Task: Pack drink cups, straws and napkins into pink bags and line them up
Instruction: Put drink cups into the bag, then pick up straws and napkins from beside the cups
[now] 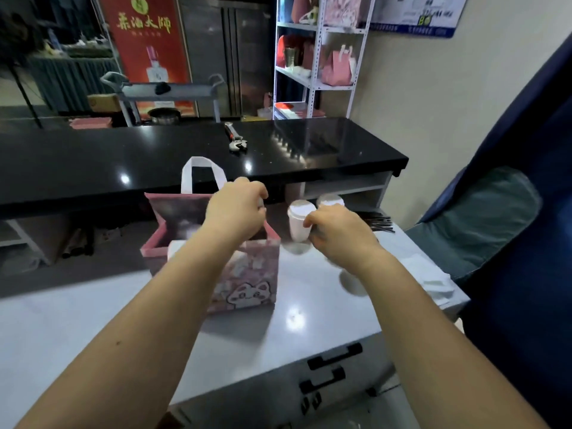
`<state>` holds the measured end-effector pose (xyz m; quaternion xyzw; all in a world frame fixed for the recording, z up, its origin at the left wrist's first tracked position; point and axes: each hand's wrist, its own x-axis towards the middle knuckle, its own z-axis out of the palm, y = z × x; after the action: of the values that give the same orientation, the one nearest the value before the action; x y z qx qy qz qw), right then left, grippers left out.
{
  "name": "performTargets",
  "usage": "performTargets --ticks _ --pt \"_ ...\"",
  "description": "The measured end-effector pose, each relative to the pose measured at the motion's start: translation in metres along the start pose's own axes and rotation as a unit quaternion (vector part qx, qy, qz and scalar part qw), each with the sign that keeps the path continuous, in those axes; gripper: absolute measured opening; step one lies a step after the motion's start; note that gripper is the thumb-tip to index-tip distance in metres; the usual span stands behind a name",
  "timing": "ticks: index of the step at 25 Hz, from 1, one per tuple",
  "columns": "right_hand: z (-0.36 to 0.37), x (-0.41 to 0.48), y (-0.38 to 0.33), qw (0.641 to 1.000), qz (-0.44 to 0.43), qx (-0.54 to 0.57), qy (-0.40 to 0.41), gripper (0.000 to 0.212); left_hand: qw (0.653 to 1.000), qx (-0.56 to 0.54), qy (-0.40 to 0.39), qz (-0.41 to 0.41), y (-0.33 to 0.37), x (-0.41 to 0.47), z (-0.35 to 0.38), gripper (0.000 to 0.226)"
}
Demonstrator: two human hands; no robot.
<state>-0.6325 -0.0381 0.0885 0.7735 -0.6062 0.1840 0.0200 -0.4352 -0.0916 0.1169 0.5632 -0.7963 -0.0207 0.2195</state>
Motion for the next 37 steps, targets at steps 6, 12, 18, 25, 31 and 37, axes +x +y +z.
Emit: performTargets --ticks 6,12,18,25,31,37 --pt "-0.016 -0.086 0.069 0.999 0.036 -0.016 -0.003 0.023 0.999 -0.007 -0.041 0.030 0.117 -0.040 0.071 0.028" --pt "0.009 -0.179 0.139 0.987 0.148 0.043 -0.033 0.023 0.994 -0.022 -0.099 0.034 0.194 -0.094 0.157 0.031" --pt "0.040 -0.207 0.185 0.973 0.216 0.055 -0.058 0.025 0.989 0.000 -0.140 0.037 0.220 -0.101 0.219 0.036" --pt "0.045 -0.152 0.243 0.951 0.294 0.084 -0.043 0.024 0.985 -0.072 -0.127 0.091 0.243 -0.022 0.256 0.037" --pt "0.034 -0.079 0.276 0.961 0.263 0.083 0.009 0.023 0.993 -0.040 -0.096 0.051 0.233 0.075 0.256 0.039" --pt "0.066 -0.023 0.315 0.970 0.212 0.104 -0.058 0.026 0.990 -0.063 -0.124 -0.026 0.216 0.109 0.278 0.039"
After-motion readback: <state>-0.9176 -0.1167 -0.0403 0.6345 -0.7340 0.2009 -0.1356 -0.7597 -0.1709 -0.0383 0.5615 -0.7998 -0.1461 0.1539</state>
